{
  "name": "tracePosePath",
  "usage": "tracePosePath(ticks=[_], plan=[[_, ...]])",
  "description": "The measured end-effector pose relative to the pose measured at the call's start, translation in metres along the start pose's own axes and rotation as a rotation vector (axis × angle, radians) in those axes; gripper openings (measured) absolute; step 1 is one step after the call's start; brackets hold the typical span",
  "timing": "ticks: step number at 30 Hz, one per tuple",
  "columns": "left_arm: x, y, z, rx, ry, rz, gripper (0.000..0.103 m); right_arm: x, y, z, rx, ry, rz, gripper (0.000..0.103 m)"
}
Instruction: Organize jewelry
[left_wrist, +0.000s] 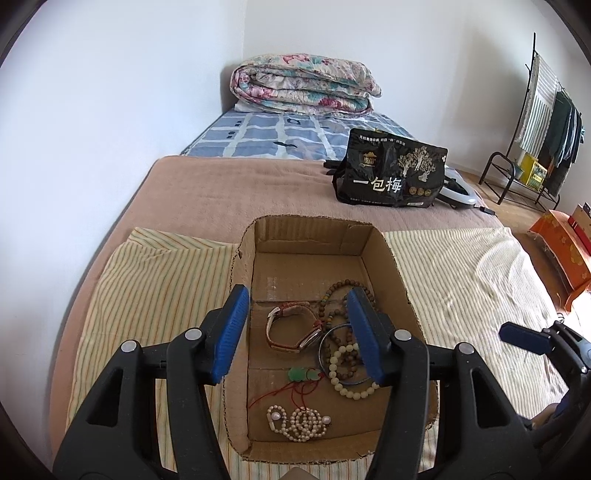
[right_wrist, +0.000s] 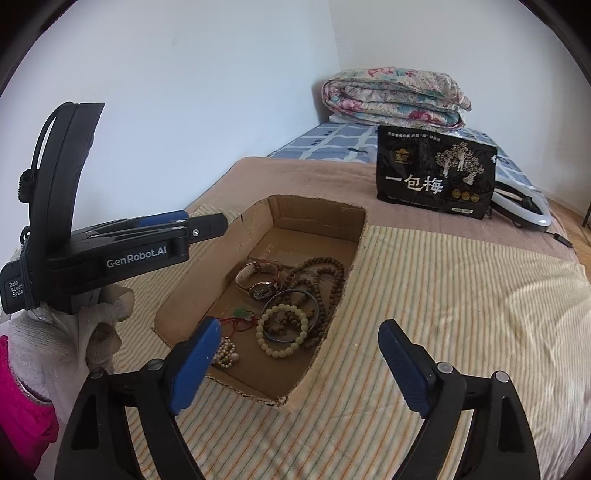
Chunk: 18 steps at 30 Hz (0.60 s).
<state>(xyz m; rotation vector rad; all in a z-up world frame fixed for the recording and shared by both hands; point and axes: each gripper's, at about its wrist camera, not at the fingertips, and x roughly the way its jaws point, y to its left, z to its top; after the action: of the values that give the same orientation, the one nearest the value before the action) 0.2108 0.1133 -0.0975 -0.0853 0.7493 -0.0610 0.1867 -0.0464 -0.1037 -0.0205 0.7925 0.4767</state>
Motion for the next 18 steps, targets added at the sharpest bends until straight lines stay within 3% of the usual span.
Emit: tracePosePath(ticks=[4,10,14,18], plan=[[-0.012,-0.007,0.0,0.015,-0.02,0.005,0.057,-0.013,-0.004,0.001,0.003,-0.026,-0.043,0.098],[-0.03,-0.018,-0.004,0.033,-0.041,0.006,0.058,-0.031,-0.007,0.003,-0.001,-0.061,-0.077,0.101],[-0.046,-0.023,-0.007,0.036,-0.067,0.017,0.071,-0.043,-0.009,0.004,-0.01,-0.083,-0.095,0.103],[-0.059,-0.027,-0.01,0.043,-0.074,0.032,0.071,-0.052,-0.011,0.004,-0.015,-0.098,-0.108,0.103]])
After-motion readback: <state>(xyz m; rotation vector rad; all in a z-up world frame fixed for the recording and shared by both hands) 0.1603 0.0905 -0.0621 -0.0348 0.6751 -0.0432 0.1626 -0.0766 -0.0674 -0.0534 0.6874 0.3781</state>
